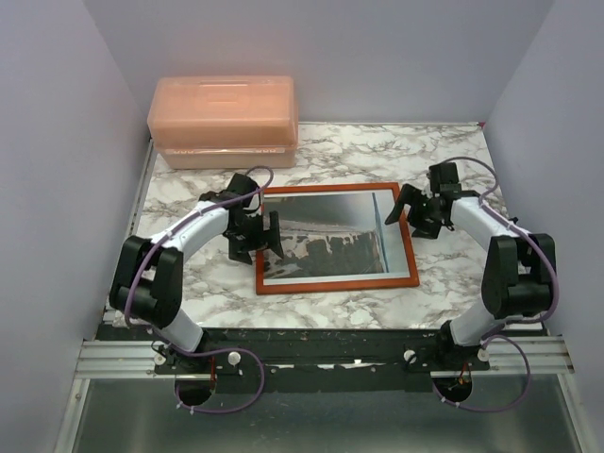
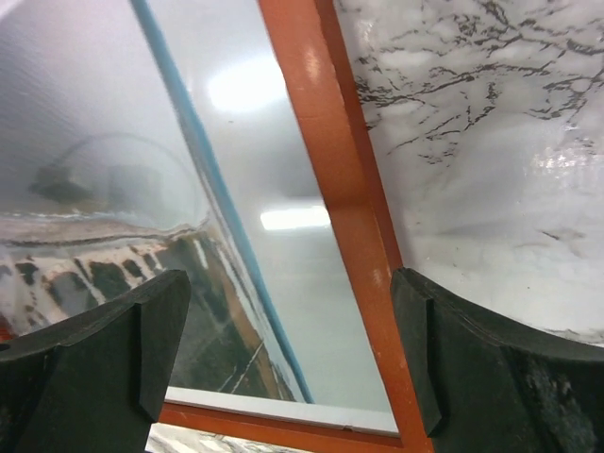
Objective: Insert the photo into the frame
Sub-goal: Adjust the photo frame at the center of the board, then reset both arms
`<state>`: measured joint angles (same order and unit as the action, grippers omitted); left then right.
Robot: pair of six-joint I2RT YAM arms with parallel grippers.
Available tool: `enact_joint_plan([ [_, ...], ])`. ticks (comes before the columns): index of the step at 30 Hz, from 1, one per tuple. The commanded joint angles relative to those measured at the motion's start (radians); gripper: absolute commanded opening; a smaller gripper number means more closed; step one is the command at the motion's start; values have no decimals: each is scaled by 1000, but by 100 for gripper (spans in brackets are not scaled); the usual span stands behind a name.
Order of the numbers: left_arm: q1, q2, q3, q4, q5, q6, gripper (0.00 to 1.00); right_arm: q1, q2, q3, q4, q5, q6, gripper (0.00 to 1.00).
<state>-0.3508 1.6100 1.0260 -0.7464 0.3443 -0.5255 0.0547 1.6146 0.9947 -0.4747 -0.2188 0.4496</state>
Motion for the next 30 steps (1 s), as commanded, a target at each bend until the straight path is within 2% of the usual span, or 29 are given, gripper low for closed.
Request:
enact_joint_plan([
  [1,-1,-142,48,44,-95,2,98,-4,-94,20,-6,41,5,96],
  [5,20,-271,11,135,-66,-14,99,-4,-196,6,38,62,1,98],
  [11,168,-506,-165,432,80,-116,99,-4,-389,-106,158,91,-10,100],
  [15,225,-663,-274,587,22,-140,99,-4,-520,-193,222,122,-39,100],
  [22,233,-871,-470,826,-214,20,99,-4,-745,-413,411,315,-85,100],
  [27,234,-956,-693,1123,-300,207,98,-4,-789,-541,541,438,-68,100],
  [30,233,-973,-766,1200,-322,317,98,-4,-810,-643,686,472,-78,100],
])
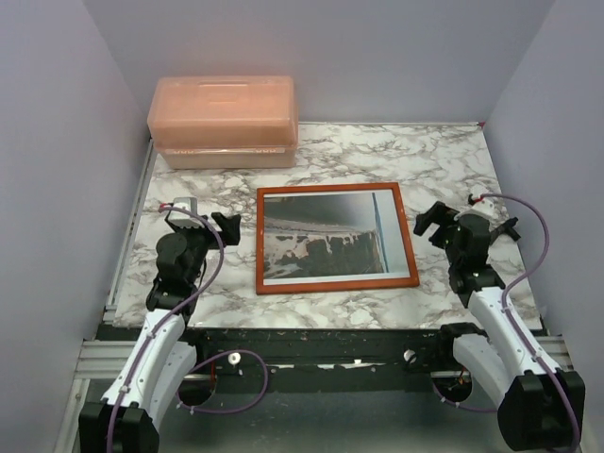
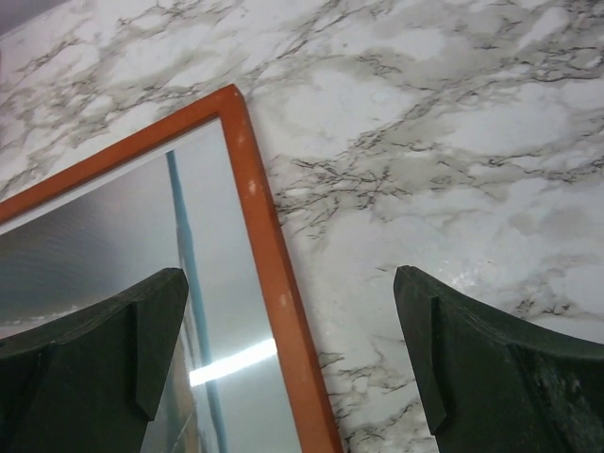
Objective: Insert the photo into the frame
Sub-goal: Reset both arms
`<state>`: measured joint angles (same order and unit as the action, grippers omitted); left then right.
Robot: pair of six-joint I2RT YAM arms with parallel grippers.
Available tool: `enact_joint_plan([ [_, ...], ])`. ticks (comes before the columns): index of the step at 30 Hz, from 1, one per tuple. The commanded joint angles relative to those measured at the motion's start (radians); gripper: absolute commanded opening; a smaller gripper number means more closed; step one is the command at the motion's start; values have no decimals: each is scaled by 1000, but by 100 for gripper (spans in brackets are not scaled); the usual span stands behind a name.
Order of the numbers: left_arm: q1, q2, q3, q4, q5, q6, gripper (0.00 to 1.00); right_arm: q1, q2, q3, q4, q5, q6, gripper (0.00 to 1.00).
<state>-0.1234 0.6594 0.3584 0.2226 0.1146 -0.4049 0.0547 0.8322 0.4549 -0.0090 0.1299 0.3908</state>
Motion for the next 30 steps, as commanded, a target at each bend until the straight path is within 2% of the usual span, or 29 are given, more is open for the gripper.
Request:
enact_joint_plan([
  [1,5,-17,-106,228,-105,230,98,-4,-33,-142,266,127,-34,100],
  [5,6,35,-132,226,-213,275,98,-4,-32,-299,516,169,-89,100],
  [9,7,137,-207,408,-259,334,98,-4,82,-439,873,180,-132,100],
  [12,6,248,-214,547,-288,344,98,-4,208,-410,974,123,-157,100],
  [14,6,310,-182,568,-272,370,99,-4,288,-377,1010,121,-172,100],
  [19,7,483,-149,813,-317,429,99,-4,494,-337,1228,98,-199,100],
  [22,9,590,-141,904,-338,442,98,-5,635,-307,1339,106,-192,100],
  [24,28,567,-136,837,-303,410,99,-7,740,-292,1416,94,-195,100],
  [26,28,603,-143,890,-327,410,99,-7,814,-276,1474,63,-230,100],
  [28,26,636,-149,948,-381,397,99,-5,764,-216,1273,53,-226,100],
  [30,27,623,-143,903,-377,377,99,-6,804,-243,1404,42,-237,100],
])
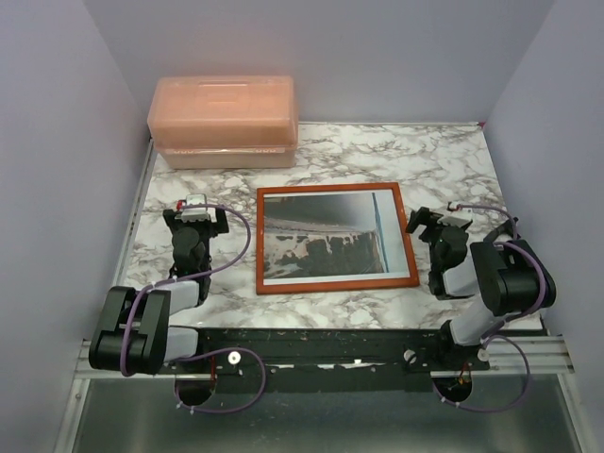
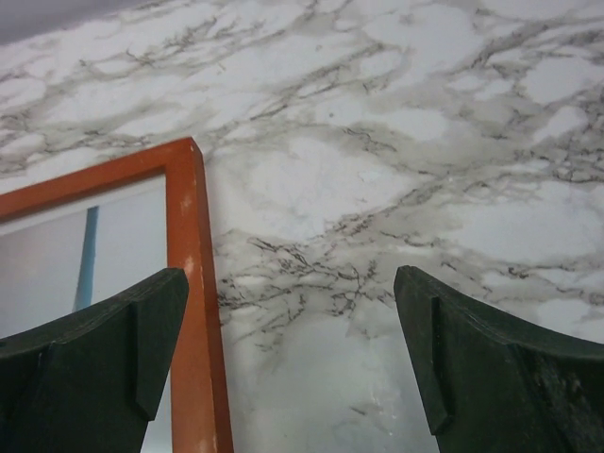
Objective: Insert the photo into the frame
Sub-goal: Reset both arms
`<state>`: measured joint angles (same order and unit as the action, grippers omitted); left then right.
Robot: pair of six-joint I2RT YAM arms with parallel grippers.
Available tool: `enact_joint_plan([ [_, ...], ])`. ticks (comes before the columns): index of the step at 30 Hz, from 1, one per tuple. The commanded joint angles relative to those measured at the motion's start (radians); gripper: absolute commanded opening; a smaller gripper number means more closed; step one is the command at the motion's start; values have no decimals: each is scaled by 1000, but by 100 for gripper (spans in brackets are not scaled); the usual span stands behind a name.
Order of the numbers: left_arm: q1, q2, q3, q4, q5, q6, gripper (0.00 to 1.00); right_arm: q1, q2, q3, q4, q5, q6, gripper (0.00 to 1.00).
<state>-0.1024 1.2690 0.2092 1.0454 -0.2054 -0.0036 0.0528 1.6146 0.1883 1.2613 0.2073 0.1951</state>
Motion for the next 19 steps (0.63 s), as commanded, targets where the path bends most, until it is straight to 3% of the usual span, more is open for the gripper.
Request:
enact_joint_plan([
  [1,7,23,6,104,-55,-15,99,-4,5,27,93,-35,-40,100],
  [5,6,21,-2,116,-70,-19,99,-3,17,34,102,-49,-44,100],
  [10,6,20,0,110,-70,-21,99,-5,10,73,14,-173,-93,100],
  [19,9,18,6,92,-49,-21,99,-4,13,70,23,-180,-92,100],
])
